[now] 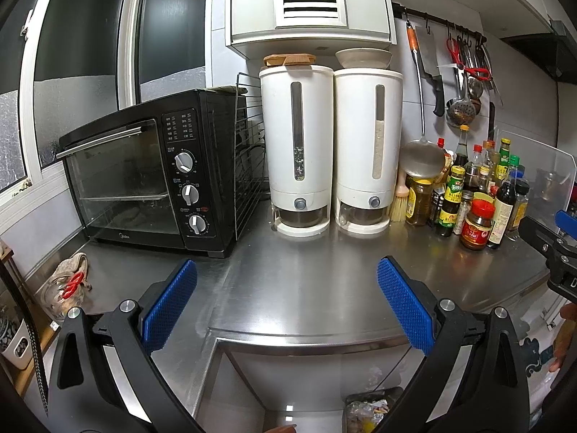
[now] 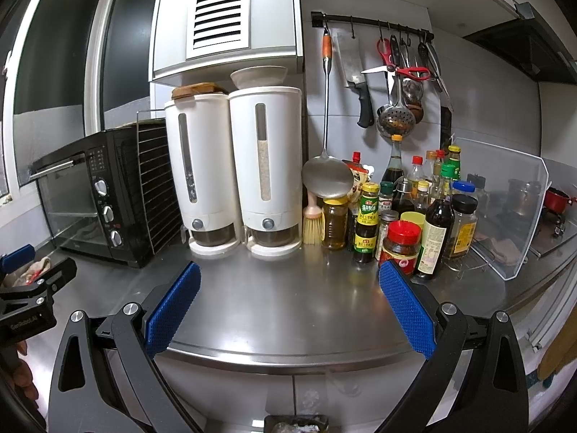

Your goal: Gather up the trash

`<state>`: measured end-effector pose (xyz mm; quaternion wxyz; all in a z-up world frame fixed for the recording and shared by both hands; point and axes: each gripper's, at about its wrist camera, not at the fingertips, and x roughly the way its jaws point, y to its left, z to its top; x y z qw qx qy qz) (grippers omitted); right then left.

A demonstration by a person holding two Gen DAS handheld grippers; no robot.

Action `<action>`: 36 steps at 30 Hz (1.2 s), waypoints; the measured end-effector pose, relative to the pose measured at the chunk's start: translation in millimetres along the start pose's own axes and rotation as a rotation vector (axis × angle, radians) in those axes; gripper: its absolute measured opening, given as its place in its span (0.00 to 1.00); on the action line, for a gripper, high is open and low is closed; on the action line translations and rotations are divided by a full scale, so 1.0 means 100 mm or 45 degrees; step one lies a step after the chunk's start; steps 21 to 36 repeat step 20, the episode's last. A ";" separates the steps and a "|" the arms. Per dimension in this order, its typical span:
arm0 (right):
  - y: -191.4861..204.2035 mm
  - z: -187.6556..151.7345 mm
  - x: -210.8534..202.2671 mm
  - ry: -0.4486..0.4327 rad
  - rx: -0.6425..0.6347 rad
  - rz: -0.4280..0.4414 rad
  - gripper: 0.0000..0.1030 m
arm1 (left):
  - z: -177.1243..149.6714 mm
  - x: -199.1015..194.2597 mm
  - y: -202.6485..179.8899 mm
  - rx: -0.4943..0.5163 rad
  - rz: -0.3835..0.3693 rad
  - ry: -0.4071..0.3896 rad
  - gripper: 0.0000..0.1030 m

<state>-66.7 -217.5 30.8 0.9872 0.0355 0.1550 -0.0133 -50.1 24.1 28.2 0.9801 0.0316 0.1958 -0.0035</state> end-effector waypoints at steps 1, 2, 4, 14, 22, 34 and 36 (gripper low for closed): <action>0.00 0.00 0.00 0.001 0.000 0.000 0.97 | 0.00 0.00 0.00 0.001 0.002 0.000 0.92; 0.00 0.00 0.00 0.003 0.000 0.001 0.97 | 0.00 0.00 0.00 0.001 0.006 -0.001 0.92; 0.01 -0.01 0.01 0.006 -0.002 0.004 0.97 | 0.00 0.01 0.00 0.002 0.001 0.000 0.92; 0.01 0.00 0.01 0.007 -0.005 0.006 0.97 | -0.01 0.02 0.01 0.003 0.009 0.010 0.92; 0.01 0.00 0.01 0.009 -0.003 0.006 0.97 | 0.00 0.04 0.02 -0.001 0.017 0.017 0.92; 0.01 0.00 0.01 0.009 -0.003 0.006 0.97 | 0.00 0.04 0.02 -0.001 0.017 0.017 0.92; 0.01 0.00 0.01 0.009 -0.003 0.006 0.97 | 0.00 0.04 0.02 -0.001 0.017 0.017 0.92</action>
